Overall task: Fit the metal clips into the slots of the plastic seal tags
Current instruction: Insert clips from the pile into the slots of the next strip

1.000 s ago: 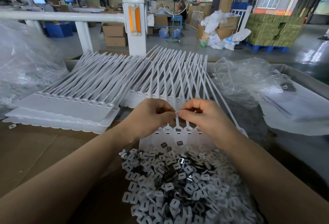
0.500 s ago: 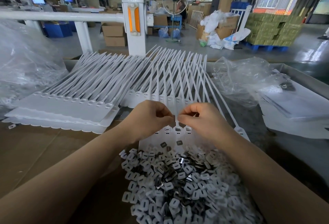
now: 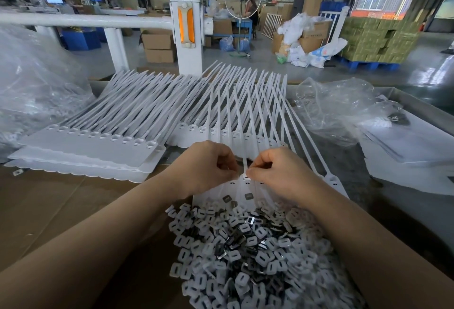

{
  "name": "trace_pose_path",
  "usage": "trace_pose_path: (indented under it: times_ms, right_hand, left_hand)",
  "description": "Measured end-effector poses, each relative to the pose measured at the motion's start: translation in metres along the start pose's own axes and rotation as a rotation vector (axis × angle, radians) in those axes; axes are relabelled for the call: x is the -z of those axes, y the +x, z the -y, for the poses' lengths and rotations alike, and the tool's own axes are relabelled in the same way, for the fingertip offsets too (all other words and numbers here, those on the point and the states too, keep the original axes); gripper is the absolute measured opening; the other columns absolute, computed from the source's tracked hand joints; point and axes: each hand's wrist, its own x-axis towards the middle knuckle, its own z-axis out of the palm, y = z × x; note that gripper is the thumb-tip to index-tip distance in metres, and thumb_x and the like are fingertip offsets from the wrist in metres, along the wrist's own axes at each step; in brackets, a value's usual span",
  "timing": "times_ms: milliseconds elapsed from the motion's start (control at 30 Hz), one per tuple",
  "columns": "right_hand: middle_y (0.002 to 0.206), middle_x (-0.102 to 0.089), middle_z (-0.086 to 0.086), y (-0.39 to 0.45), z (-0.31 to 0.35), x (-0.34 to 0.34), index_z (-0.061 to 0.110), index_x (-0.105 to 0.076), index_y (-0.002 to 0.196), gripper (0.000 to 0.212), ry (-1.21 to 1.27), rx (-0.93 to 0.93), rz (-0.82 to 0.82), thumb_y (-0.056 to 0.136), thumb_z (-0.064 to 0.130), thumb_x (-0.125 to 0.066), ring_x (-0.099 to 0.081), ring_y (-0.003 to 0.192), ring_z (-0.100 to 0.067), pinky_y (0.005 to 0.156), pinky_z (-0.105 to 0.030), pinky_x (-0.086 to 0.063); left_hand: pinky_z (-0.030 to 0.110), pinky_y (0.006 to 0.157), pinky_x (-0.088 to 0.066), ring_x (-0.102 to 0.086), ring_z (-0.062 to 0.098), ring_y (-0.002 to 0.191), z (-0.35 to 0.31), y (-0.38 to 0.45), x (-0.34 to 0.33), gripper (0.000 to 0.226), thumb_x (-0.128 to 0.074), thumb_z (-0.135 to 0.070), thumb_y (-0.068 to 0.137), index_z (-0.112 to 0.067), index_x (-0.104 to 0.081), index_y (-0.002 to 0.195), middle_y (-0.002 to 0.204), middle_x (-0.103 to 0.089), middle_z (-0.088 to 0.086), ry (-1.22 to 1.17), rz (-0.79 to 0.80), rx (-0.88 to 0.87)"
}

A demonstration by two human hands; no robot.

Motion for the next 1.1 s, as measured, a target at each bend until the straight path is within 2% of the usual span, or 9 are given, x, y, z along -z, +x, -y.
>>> trace_pose_path:
  times_ms: [233, 367, 500, 567, 700, 867, 967, 1000, 1100]
  right_hand:
    - [0.079, -0.067, 0.010, -0.001, 0.003, 0.000, 0.032, -0.062, 0.079, 0.012, -0.071, -0.019, 0.015, 0.089, 0.038, -0.067, -0.063, 0.078, -0.006, 0.097, -0.043, -0.048]
    - [0.080, -0.066, 0.009, 0.000, 0.004, 0.000, 0.032, -0.062, 0.082, 0.012, -0.097, -0.023, 0.020, 0.088, 0.039, -0.068, -0.062, 0.078, -0.009, 0.094, -0.043, -0.048]
    - [0.079, -0.063, 0.010, 0.001, 0.002, 0.001, 0.031, -0.064, 0.084, 0.009, -0.073, -0.024, 0.062, 0.089, 0.037, -0.068, -0.061, 0.076, -0.010, 0.090, -0.041, -0.050]
    - [0.086, -0.066, 0.011, 0.002, -0.001, 0.003, 0.032, -0.064, 0.088, 0.005, -0.039, -0.028, 0.074, 0.092, 0.034, -0.064, -0.064, 0.082, -0.011, 0.087, -0.037, -0.051]
    - [0.091, -0.064, 0.016, 0.005, -0.007, 0.004, 0.036, -0.060, 0.087, 0.016, 0.088, -0.029, 0.053, 0.098, 0.025, -0.056, -0.061, 0.082, -0.001, 0.065, -0.021, -0.043]
    - [0.084, -0.063, 0.015, 0.008, -0.010, 0.001, 0.036, -0.061, 0.088, 0.015, 0.116, -0.027, 0.041, 0.098, 0.025, -0.056, -0.058, 0.072, 0.001, 0.060, -0.021, -0.038]
    - [0.089, -0.065, 0.016, 0.009, -0.010, 0.001, 0.037, -0.061, 0.091, 0.013, 0.126, -0.021, 0.045, 0.098, 0.027, -0.057, -0.061, 0.079, 0.001, 0.066, -0.022, -0.043]
    - [0.090, -0.065, 0.016, 0.009, -0.009, 0.001, 0.037, -0.061, 0.090, 0.013, 0.121, -0.016, 0.045, 0.098, 0.027, -0.057, -0.061, 0.081, 0.001, 0.068, -0.022, -0.045]
    - [0.091, -0.066, 0.014, 0.009, -0.009, 0.001, 0.036, -0.060, 0.087, 0.015, 0.115, -0.015, 0.038, 0.098, 0.026, -0.057, -0.062, 0.082, -0.001, 0.069, -0.023, -0.046]
  left_hand:
    - [0.010, 0.058, -0.043, -0.059, -0.001, 0.069, 0.000, -0.001, 0.002, 0.006, -0.071, -0.027, 0.087, -0.033, -0.071, 0.086, 0.071, -0.064, -0.015, 0.114, 0.005, -0.137]
    - [0.028, 0.069, -0.055, -0.062, 0.004, 0.071, -0.001, -0.002, 0.004, 0.011, -0.067, -0.024, 0.091, -0.027, -0.074, 0.099, 0.083, -0.070, -0.009, 0.174, 0.029, -0.245]
    - [0.018, 0.067, -0.047, -0.055, -0.006, 0.068, -0.003, -0.004, 0.006, 0.019, -0.064, -0.022, 0.093, -0.029, -0.075, 0.107, 0.090, -0.069, -0.014, 0.223, 0.040, -0.339]
    - [0.014, 0.066, -0.042, -0.053, -0.008, 0.067, -0.004, -0.005, 0.007, 0.021, -0.063, -0.021, 0.094, -0.030, -0.075, 0.108, 0.085, -0.063, -0.019, 0.247, 0.050, -0.360]
    - [0.006, 0.064, -0.033, -0.051, -0.010, 0.065, -0.004, -0.006, 0.007, 0.024, -0.060, -0.018, 0.094, -0.031, -0.075, 0.108, 0.074, -0.045, -0.028, 0.287, 0.058, -0.378]
    - [0.008, 0.062, -0.030, -0.052, -0.002, 0.070, -0.007, -0.007, 0.010, 0.028, -0.054, -0.019, 0.097, -0.034, -0.069, 0.116, 0.082, -0.048, -0.024, 0.414, 0.085, -0.452]
    - [0.025, 0.072, -0.046, -0.059, 0.013, 0.085, -0.009, -0.007, 0.009, 0.029, -0.050, -0.021, 0.098, -0.031, -0.065, 0.120, 0.094, -0.060, -0.010, 0.544, 0.123, -0.535]
    - [0.030, 0.074, -0.047, -0.057, 0.015, 0.084, -0.010, -0.008, 0.008, 0.028, -0.049, -0.021, 0.097, -0.029, -0.064, 0.120, 0.093, -0.061, -0.007, 0.585, 0.121, -0.561]
    - [0.029, 0.070, -0.040, -0.043, 0.012, 0.074, -0.014, -0.008, 0.006, 0.020, -0.051, -0.018, 0.093, -0.024, -0.064, 0.108, 0.083, -0.055, -0.008, 0.659, 0.077, -0.627]
